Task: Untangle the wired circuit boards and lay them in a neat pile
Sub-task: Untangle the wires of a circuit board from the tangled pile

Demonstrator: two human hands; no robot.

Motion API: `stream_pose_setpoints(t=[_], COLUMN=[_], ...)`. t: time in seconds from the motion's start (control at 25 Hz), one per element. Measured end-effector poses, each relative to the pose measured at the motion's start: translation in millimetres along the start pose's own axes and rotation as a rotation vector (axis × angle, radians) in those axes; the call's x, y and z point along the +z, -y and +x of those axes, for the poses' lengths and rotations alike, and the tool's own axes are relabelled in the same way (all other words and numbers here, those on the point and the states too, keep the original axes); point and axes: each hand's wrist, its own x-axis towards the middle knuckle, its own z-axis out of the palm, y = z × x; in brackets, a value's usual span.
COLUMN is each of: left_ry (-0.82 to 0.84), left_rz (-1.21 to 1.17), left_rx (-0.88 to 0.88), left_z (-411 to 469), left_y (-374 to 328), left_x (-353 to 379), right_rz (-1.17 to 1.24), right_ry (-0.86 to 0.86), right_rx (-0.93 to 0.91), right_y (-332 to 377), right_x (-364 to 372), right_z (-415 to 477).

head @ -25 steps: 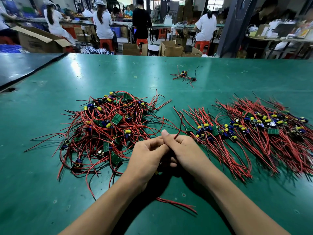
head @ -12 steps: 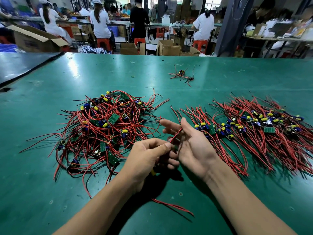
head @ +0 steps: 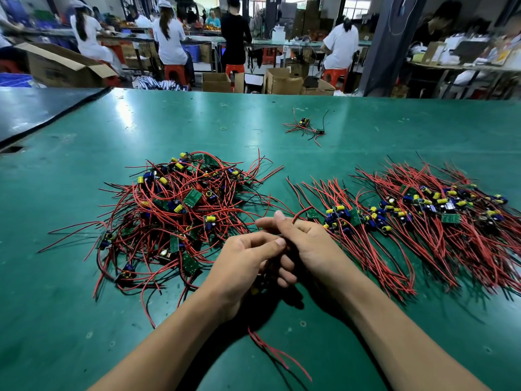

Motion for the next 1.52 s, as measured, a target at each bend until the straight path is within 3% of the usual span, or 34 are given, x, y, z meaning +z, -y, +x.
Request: stream_pose_setpoints(t=[0.28, 0.72, 0.88, 1.04, 1.32, 1.52], left_ry=[-0.001, 0.032, 0.049, 0.055, -0.019, -0.067], left_rz=[-0.007, 0.054, 0.027, 0.013, -0.104, -0.181], left_rx=[-0.01, 0.012, -0.016, -0.03, 0.002, 0.072], left_z=[0, -1, -1, 0, 2, 2], left_y=[-1, -2, -3, -3, -5, -16], left_x=[-1, -2, -2, -2, -1, -6], right_rz=[-0.396, -0.633, -0.272, -0.094, -0.125, -0.573], right_ry=[-0.145, -0.365, -0.27, -0.202, -0.185, 0.064], right_rx=[-0.222, -0.401, -0.129, -0.023, -0.006, -0.1], right_y=[4, 3, 8, 10, 5, -1], right_x=[-17, -31, -23, -22, -21, -23], right_z=[4, 11, 14, 15, 12, -4])
